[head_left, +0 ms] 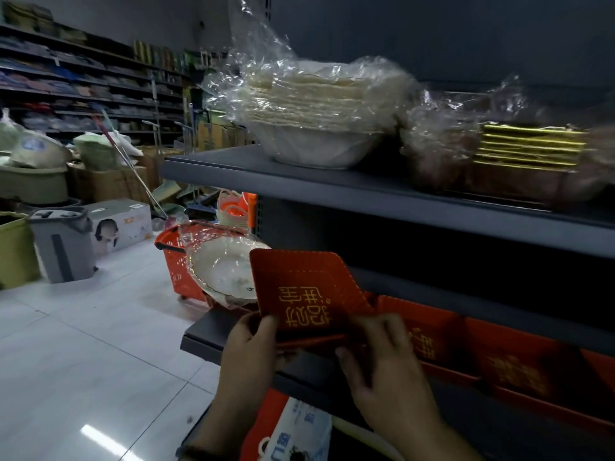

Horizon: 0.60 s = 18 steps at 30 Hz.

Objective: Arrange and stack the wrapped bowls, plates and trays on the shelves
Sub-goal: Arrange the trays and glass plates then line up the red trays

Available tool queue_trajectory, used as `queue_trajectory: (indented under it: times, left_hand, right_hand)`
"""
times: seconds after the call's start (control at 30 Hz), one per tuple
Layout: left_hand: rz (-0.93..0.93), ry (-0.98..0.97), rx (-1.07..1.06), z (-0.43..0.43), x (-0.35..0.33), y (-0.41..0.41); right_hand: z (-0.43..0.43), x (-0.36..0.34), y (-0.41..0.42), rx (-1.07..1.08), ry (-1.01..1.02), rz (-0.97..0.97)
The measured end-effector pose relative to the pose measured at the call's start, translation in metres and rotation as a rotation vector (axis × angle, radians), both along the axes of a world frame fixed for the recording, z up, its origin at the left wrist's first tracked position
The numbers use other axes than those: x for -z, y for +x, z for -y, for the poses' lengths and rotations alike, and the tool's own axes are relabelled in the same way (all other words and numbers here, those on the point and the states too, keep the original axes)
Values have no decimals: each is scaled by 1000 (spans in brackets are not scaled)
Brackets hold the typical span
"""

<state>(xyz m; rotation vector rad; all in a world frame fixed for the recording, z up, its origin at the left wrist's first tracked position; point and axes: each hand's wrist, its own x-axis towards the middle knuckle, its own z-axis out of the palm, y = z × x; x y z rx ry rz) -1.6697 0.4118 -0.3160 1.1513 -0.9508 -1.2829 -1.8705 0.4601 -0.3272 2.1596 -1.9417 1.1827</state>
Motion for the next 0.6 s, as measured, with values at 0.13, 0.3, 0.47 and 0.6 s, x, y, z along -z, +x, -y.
queue_trajectory:
  times: [0.13,0.3,0.47,0.6]
  left_hand:
    - [-67,128,152,-32,0,-53]
    - [139,125,351,-69,11,-119]
    - [-46,156,306,-70,5,-134]
    - [-54,176,320,-58,8,-127]
  right_hand:
    - [-32,-1,-1,137,193,796]
    - [-68,3,-40,247,170,1039]
    - [-111,9,-93,419,198,1050]
    - [-134,3,-132,472,190,985]
